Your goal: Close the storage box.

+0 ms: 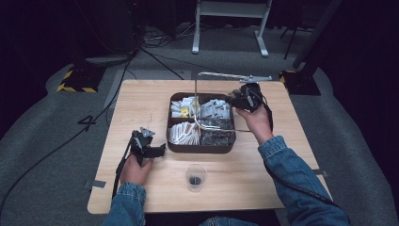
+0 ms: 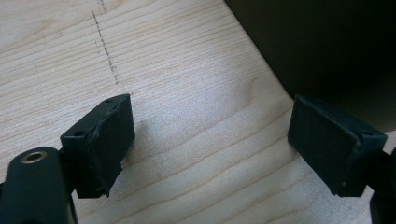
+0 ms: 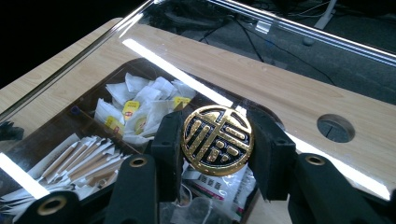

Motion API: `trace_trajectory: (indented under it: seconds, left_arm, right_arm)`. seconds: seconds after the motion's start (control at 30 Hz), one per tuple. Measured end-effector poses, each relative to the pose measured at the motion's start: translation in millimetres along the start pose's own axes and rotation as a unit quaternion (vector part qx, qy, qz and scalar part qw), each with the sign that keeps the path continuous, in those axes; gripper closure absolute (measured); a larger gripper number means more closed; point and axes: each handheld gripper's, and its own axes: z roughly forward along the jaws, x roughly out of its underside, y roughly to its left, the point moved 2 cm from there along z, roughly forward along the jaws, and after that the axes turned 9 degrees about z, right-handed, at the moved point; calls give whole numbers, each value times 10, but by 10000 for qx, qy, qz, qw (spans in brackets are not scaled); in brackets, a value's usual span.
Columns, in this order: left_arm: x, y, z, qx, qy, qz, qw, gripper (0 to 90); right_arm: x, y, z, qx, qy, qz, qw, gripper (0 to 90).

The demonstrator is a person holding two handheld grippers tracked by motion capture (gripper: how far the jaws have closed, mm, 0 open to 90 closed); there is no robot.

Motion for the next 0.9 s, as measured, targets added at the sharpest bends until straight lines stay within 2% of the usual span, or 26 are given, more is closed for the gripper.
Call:
trace_trajectory:
  seconds: [0.37, 0.9]
  left_arm:
    - [-3, 4, 3, 19, -4, 7, 10000, 152]
    - [-1, 1, 2, 16, -5, 3, 10000, 152]
  right_arm:
    - [5, 137, 188, 95, 86, 15, 9999, 584]
    - [24, 396, 399, -14, 249, -64, 9997, 584]
